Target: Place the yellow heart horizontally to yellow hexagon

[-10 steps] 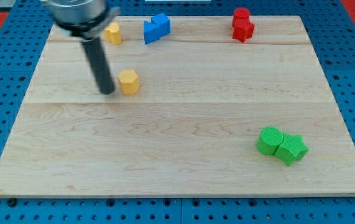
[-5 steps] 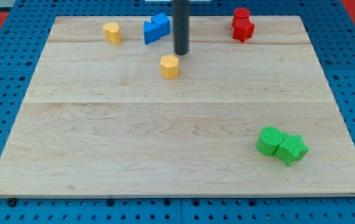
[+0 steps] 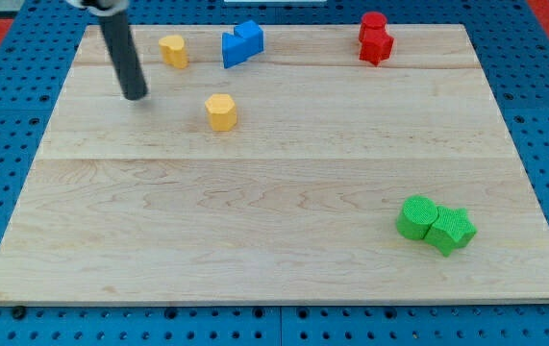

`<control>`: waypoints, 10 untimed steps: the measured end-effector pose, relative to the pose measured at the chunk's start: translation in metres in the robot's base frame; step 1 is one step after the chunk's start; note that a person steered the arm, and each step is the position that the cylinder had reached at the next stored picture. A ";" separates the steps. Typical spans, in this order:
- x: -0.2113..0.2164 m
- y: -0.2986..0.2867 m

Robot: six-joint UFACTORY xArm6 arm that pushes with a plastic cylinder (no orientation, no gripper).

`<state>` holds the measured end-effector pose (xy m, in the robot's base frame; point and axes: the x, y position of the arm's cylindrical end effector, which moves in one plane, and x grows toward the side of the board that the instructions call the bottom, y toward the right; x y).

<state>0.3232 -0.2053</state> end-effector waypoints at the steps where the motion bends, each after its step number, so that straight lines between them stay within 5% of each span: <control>1: -0.090 -0.016; 2: -0.131 0.049; 3: -0.073 0.087; 4: -0.020 0.090; 7: -0.101 0.071; 8: -0.096 0.034; 9: -0.072 0.090; 10: -0.042 0.068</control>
<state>0.2808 -0.1369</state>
